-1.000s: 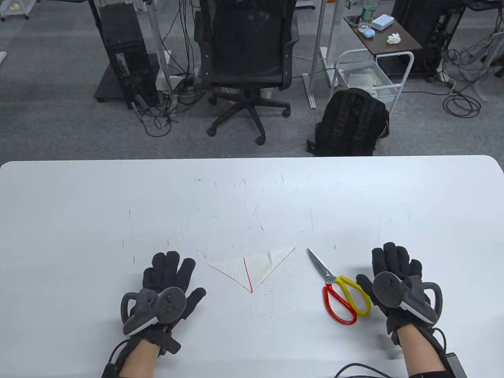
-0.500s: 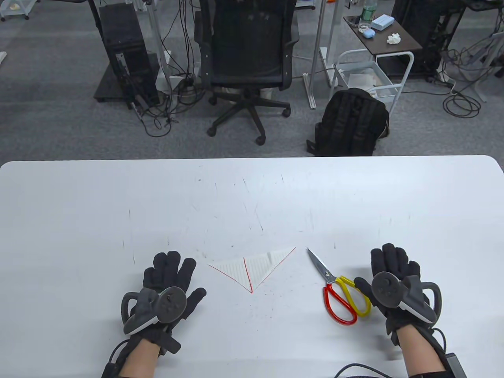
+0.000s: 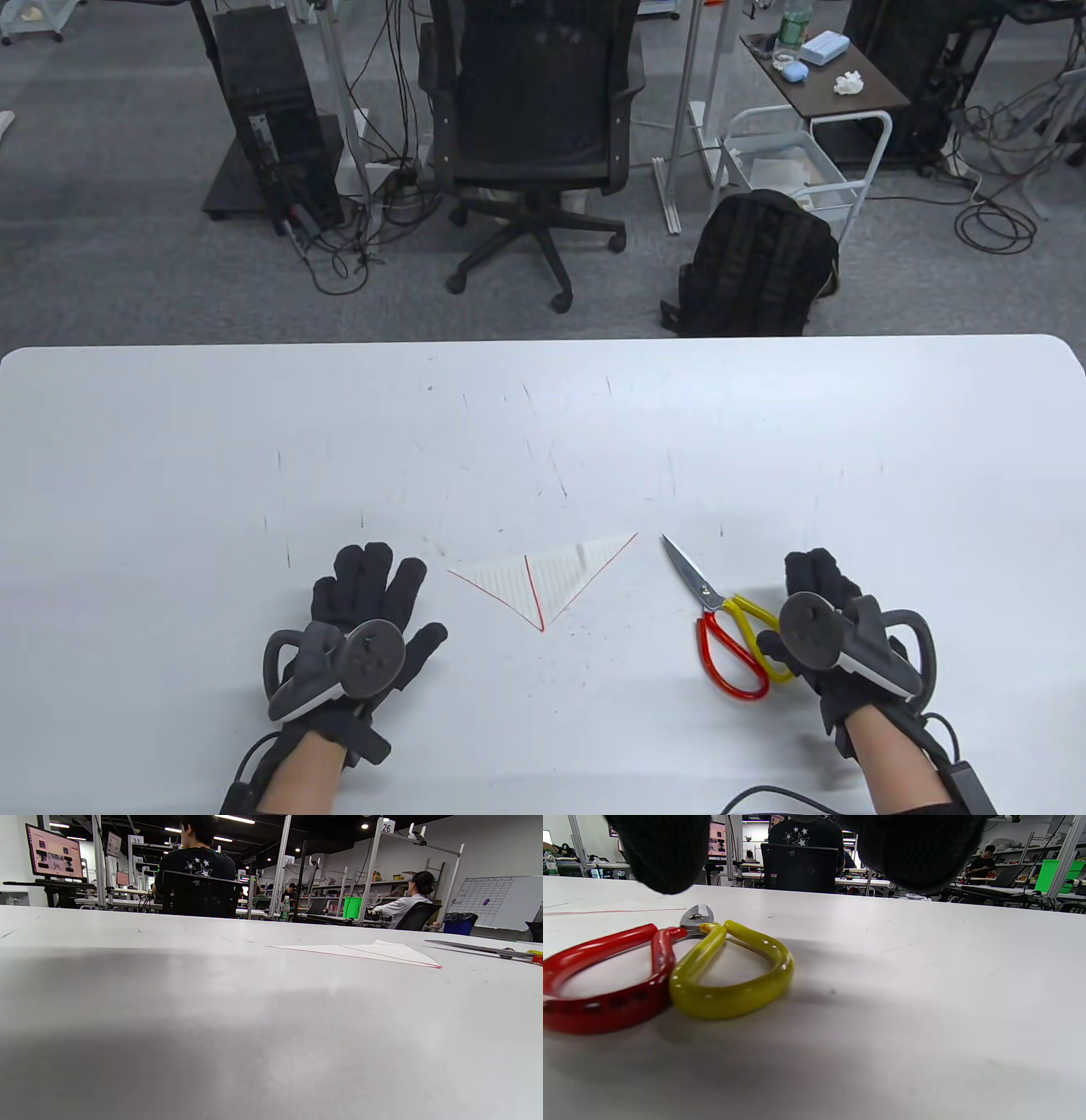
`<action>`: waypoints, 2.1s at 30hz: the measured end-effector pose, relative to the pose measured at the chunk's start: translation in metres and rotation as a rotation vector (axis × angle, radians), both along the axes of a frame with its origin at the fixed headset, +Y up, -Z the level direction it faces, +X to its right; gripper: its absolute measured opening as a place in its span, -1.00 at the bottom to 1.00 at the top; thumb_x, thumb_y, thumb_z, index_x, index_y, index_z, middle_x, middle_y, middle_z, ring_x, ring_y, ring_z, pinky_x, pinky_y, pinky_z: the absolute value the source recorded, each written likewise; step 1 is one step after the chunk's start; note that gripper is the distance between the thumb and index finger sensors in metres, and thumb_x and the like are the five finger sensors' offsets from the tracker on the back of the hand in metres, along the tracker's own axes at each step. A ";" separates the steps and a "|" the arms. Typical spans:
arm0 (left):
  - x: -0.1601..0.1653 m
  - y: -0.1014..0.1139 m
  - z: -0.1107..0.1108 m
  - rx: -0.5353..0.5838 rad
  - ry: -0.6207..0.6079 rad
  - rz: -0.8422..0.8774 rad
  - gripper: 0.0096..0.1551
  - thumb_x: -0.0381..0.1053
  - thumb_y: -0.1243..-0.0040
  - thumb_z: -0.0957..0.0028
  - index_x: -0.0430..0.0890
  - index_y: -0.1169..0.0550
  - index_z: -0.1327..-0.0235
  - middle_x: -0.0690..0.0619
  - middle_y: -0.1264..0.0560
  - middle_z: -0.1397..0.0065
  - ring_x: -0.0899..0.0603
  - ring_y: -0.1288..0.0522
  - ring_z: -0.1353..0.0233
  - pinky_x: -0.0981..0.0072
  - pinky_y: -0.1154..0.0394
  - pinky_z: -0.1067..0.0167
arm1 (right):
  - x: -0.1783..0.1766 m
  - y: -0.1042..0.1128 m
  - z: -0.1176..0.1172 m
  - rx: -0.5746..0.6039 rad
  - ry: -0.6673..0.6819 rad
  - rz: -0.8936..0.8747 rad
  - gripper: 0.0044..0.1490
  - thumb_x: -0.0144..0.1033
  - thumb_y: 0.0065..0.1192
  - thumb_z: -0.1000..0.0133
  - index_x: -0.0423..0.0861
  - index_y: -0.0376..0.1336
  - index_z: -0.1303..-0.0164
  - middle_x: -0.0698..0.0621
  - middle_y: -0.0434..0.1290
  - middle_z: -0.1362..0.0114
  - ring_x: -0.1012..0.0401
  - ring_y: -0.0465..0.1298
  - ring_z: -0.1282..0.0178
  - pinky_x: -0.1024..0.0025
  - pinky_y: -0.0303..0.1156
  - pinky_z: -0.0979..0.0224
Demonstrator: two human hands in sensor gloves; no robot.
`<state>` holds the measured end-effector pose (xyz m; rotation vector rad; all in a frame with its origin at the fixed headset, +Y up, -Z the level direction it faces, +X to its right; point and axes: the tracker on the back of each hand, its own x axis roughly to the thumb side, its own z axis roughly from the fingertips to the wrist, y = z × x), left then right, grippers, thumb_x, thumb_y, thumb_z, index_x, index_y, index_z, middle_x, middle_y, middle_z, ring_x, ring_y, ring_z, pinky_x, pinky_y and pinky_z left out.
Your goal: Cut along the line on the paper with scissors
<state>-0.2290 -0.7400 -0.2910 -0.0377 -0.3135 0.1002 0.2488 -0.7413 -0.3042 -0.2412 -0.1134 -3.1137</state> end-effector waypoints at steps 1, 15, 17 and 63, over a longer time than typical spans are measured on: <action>-0.001 0.000 0.000 -0.002 0.003 0.002 -0.03 0.47 0.36 -0.27 -0.04 0.10 -0.81 -0.31 0.24 -0.78 -0.53 0.29 -0.70 -0.56 0.10 -0.53 | -0.004 0.000 0.000 -0.011 0.002 0.007 0.22 0.06 0.25 -0.16 -0.42 -0.23 -0.64 -0.48 -0.11 -0.64 -0.31 0.27 -0.46 0.03 0.47 -0.26; -0.005 -0.003 -0.003 -0.035 0.027 0.029 -0.03 0.46 0.36 -0.28 -0.04 0.09 -0.81 -0.32 0.23 -0.78 -0.53 0.28 -0.70 -0.56 0.10 -0.53 | -0.054 -0.016 -0.017 -0.360 -0.151 0.144 -0.04 -0.07 0.24 -0.22 -0.46 0.02 -0.56 -0.48 0.21 -0.48 -0.14 0.48 -0.21 0.16 0.53 -0.21; -0.005 -0.003 -0.003 -0.034 0.026 0.029 -0.03 0.46 0.36 -0.28 -0.04 0.09 -0.81 -0.32 0.23 -0.78 -0.54 0.28 -0.70 -0.56 0.10 -0.52 | -0.058 -0.021 -0.021 -0.353 -0.156 0.166 -0.02 -0.06 0.25 -0.20 -0.49 0.05 -0.55 -0.50 0.24 -0.45 -0.13 0.50 -0.18 0.17 0.54 -0.19; 0.054 -0.014 -0.044 -0.231 0.006 -0.156 -0.06 0.38 0.26 -0.34 -0.13 0.07 -0.79 -0.30 0.20 -0.78 -0.53 0.24 -0.71 -0.57 0.07 -0.52 | -0.036 0.001 0.007 -0.015 -0.097 -0.835 -0.24 0.15 0.11 -0.22 -0.29 0.15 -0.24 -0.17 0.45 -0.09 0.25 0.55 0.25 -0.01 0.30 -0.05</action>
